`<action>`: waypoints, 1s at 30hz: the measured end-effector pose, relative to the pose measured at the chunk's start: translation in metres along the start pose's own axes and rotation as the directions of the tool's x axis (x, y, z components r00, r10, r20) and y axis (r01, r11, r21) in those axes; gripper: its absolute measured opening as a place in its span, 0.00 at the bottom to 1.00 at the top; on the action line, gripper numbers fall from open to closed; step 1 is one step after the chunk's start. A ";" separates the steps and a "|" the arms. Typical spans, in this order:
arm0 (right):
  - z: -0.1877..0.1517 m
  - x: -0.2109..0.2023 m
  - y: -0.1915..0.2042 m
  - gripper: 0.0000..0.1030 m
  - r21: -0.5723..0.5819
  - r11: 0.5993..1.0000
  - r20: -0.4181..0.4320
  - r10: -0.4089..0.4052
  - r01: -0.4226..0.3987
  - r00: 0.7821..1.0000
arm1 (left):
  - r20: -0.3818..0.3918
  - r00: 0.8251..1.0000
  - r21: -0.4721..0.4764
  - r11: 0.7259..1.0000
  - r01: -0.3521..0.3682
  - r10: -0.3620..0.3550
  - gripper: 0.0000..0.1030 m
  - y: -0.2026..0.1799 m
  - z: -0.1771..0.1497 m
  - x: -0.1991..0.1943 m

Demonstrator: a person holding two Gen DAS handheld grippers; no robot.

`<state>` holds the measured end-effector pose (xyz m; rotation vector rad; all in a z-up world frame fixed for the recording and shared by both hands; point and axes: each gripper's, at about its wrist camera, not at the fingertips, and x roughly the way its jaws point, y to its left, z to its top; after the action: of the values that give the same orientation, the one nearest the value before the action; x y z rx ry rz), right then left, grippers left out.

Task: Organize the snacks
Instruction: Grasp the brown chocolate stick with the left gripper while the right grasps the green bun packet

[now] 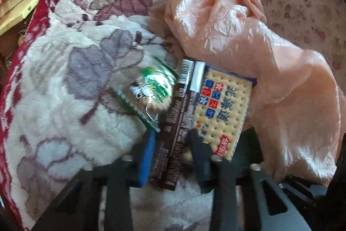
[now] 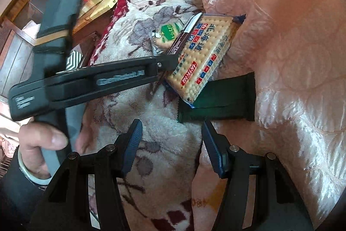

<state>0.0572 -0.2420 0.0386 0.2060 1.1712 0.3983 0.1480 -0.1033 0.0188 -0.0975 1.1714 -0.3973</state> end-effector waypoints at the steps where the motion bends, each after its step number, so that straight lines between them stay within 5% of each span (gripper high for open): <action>1: 0.000 0.000 0.000 0.55 0.000 1.000 0.001 0.000 0.000 1.000 | 0.004 1.000 -0.001 1.000 -0.004 0.004 0.25 0.001 0.000 -0.001; 4: 0.000 -0.002 0.000 0.55 0.000 1.000 0.007 0.002 -0.002 1.000 | 0.010 1.000 -0.020 1.000 0.008 -0.008 0.16 0.007 -0.002 -0.007; 17: 0.050 0.000 0.024 0.55 -0.030 0.999 0.072 -0.034 0.036 0.997 | 0.097 0.994 -0.083 0.996 -0.034 0.042 0.14 0.053 -0.031 -0.057; 21: 0.085 0.024 0.028 0.57 0.033 0.999 0.055 -0.008 0.006 0.998 | 0.096 0.992 -0.117 0.991 -0.067 0.079 0.11 0.075 -0.045 -0.065; 23: 0.095 0.037 0.028 0.68 0.076 0.997 0.039 -0.005 0.002 0.999 | 0.085 0.992 -0.134 0.987 -0.085 0.097 0.11 0.084 -0.052 -0.067; 30: 0.123 0.075 0.021 0.68 0.194 0.978 0.009 -0.079 0.075 0.997 | 0.065 0.992 -0.154 0.983 -0.099 0.110 0.19 0.096 -0.051 -0.064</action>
<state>0.1917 -0.1865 0.0286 0.3318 1.1976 0.2134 0.1049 0.0148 0.0280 -0.1798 1.1278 -0.2106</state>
